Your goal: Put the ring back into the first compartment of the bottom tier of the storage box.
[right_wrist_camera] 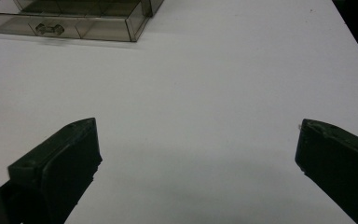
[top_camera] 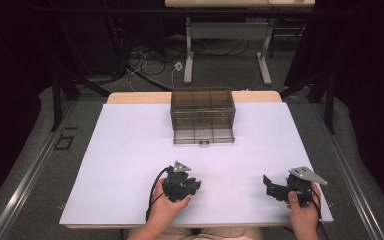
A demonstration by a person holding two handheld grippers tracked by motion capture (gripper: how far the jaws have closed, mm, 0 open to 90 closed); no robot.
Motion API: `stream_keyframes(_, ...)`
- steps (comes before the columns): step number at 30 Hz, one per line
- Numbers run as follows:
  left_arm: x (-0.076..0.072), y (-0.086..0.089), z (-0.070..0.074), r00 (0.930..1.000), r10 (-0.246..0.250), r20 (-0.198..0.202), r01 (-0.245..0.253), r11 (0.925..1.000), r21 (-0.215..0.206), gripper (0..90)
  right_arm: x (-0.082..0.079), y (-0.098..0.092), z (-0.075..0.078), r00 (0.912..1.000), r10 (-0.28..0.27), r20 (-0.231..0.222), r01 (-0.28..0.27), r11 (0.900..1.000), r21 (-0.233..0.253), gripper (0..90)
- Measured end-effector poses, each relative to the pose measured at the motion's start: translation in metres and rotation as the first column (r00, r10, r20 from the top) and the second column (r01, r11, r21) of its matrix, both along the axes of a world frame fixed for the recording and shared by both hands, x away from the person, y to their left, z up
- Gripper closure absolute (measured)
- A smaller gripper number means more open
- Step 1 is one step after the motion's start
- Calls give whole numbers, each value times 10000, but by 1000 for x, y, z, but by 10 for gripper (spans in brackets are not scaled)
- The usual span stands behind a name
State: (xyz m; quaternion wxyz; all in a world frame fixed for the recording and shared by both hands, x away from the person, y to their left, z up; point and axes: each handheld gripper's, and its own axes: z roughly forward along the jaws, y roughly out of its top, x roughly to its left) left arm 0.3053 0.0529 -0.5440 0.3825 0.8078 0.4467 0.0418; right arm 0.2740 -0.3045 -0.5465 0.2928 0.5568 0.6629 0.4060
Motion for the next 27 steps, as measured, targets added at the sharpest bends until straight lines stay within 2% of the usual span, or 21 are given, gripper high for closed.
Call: stream_keyframes(27, 5, 15, 11, 9983, 544, 229, -533, 9976, -442, 722, 0, 0, 0, 10000, -1, -1, 1, 10000, -43, 0)
